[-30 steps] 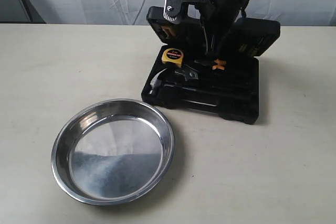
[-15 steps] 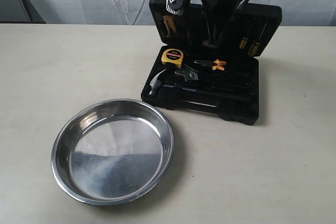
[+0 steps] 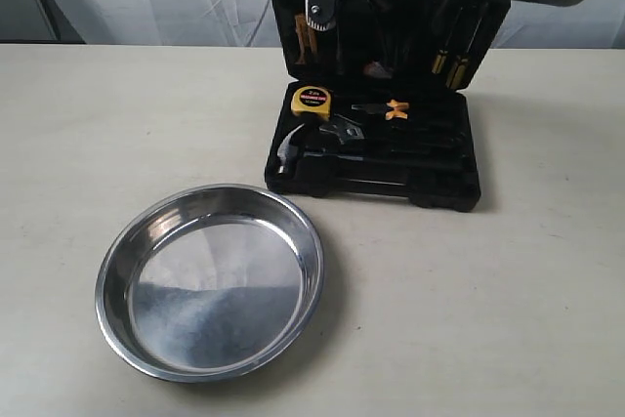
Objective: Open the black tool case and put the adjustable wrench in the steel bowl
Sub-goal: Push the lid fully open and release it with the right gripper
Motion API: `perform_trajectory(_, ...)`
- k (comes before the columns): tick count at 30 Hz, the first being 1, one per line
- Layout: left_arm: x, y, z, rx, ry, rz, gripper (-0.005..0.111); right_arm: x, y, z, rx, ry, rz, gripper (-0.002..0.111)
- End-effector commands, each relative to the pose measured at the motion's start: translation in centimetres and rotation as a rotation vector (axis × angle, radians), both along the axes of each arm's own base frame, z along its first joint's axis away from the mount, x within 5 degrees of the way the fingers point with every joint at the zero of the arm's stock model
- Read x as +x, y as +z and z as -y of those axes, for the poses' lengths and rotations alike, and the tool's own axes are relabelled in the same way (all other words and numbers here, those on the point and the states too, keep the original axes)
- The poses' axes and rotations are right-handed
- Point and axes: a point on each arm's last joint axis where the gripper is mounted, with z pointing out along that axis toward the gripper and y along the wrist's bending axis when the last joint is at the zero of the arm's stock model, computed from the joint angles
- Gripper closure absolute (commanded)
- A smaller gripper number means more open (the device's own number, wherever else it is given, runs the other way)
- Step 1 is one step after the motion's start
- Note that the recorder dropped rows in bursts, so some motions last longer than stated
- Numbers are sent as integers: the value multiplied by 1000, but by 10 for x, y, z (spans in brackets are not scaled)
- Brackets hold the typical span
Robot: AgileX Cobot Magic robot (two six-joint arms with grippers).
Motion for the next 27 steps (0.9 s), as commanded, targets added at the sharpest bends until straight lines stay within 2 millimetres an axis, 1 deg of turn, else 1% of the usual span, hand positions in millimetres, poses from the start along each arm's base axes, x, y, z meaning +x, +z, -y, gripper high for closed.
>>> perform_trajectory(1,0,1,0,-3,-1,4,106,3,5,-1,0,19,51,109)
perform_trajectory(13,0,1,0,-3,-1,4,106,5,8,-4,14,50,91,109)
perform_trajectory(17,0,1,0,-3,-1,4,106,6,5,-4,4,49,98,109)
perform_trajectory(21,0,1,0,-3,-1,4,106,12,7,2,53,41,112,109)
perform_trajectory(27,0,1,0,-3,-1,4,106,21,8,21,85,-2,115,109)
